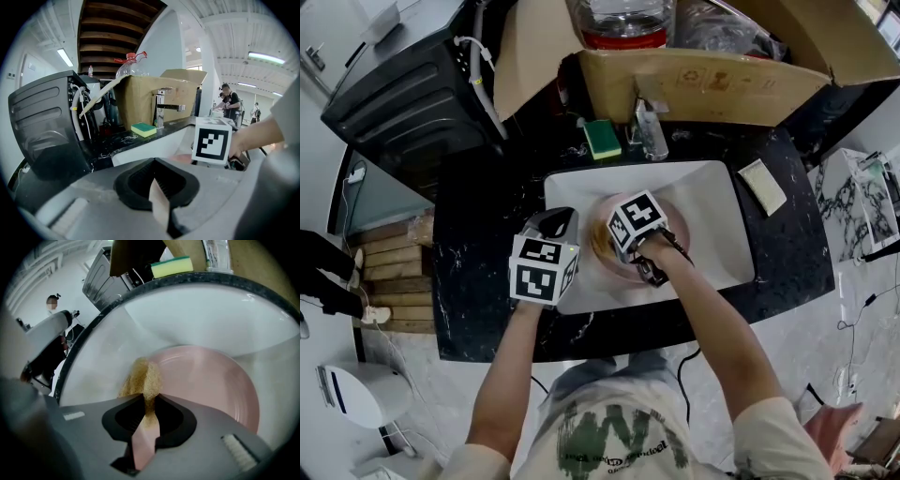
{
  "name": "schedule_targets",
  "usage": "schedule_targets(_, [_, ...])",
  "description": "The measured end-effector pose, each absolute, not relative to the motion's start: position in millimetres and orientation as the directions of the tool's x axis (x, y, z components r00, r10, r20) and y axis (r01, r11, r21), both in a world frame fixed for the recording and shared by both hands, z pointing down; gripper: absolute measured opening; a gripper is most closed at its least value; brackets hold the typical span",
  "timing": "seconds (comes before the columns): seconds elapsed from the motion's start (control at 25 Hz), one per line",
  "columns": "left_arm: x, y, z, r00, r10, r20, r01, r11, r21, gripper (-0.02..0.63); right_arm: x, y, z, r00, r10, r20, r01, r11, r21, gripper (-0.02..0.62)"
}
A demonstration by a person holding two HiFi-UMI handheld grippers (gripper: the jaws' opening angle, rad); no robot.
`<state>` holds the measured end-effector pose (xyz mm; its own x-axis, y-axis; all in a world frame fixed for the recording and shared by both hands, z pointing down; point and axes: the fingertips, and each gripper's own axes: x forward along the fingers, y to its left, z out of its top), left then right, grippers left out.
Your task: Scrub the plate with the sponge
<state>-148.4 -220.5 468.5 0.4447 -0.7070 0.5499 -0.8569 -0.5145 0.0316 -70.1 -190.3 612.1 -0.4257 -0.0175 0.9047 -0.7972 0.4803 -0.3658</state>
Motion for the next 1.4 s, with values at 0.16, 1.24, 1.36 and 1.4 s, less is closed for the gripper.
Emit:
schedule_targets(0.16, [-148.3, -220.4, 468.4, 0.445, -0.708, 0.549, -0.857, -0.514, 0.031, 0.005, -69.1, -187.5, 611.0, -0.430, -0.002, 0.903, -0.791, 0.484, -0.375, 0.063])
schedule_targets(1.24, [-131.8, -217.5, 464.7, 0.463, -0.701, 0.542, -0.842, -0.539, 0.023, 0.005, -45.1, -156.4, 610.0, -0.391, 0.131, 0.911, -0.733, 0.554, -0.394, 0.063])
schedule_targets(1.36, [-131.0, -217.6, 465.0, 0.464, -0.700, 0.543, -0.842, -0.540, 0.023, 0.005, -41.8, -154.1, 610.1, -0.383, 0.145, 0.912, -0.728, 0.561, -0.394, 0.063])
schedule_targets(1.4, [-130.7, -217.7, 465.1, 0.464, -0.700, 0.543, -0.842, -0.539, 0.023, 0.005, -40.4, -153.4, 610.2, -0.381, 0.149, 0.912, -0.727, 0.561, -0.395, 0.063])
